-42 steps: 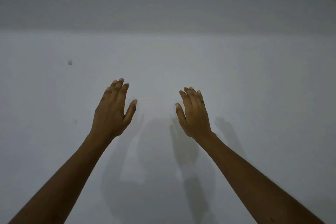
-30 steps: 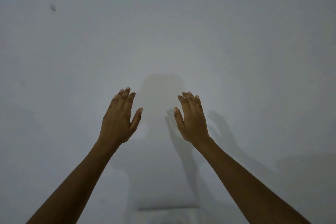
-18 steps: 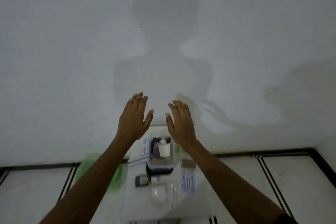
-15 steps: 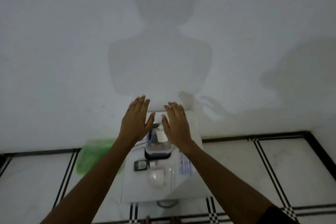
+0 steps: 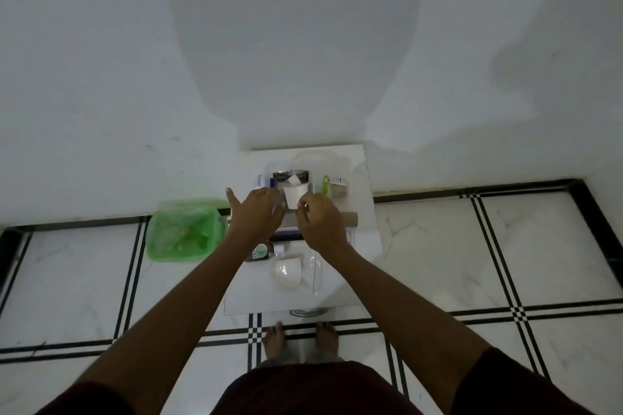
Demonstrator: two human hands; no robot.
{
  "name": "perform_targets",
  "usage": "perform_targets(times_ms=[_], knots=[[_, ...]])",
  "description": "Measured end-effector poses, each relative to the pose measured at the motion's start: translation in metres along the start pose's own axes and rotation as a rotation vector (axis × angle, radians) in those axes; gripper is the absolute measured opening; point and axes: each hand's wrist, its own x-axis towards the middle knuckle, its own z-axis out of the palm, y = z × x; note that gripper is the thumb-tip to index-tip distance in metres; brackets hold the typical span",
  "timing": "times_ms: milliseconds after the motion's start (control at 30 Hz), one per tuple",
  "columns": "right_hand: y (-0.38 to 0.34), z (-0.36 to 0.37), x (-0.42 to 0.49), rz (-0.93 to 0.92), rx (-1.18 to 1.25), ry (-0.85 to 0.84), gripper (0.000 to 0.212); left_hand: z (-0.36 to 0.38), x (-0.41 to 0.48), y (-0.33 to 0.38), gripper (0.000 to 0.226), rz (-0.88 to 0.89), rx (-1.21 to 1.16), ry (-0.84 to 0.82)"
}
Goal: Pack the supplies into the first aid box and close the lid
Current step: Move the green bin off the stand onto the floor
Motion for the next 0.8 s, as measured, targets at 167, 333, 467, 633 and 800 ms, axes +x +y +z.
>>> perform_targets(times_ms=[167, 333, 467, 633, 800], knots=[[0.013, 0.018, -0.014, 0.710, 0.016, -0.352, 0.017, 0.010, 0.033, 0.003, 0.024, -0.074, -0.097, 0.005], [0.029, 0.050, -0.038, 0.889, 0.007, -0.402, 0.030, 0.043, 0.062, 0.004, 0.040, -0.084, -0.092, -0.073], [0.038, 0.068, -0.051, 0.704, -0.170, -0.412, 0.054, 0.067, 0.076, 0.001, 0.053, -0.017, -0.074, -0.111], [0.053, 0.089, -0.068, 0.520, -0.368, -0.444, 0.069, 0.095, 0.086, -0.007, 0.068, -0.005, 0.020, -0.142], [0.064, 0.104, -0.070, 0.340, -0.496, -0.537, 0.070, 0.102, 0.102, -0.011, 0.091, -0.003, 0.118, -0.156]])
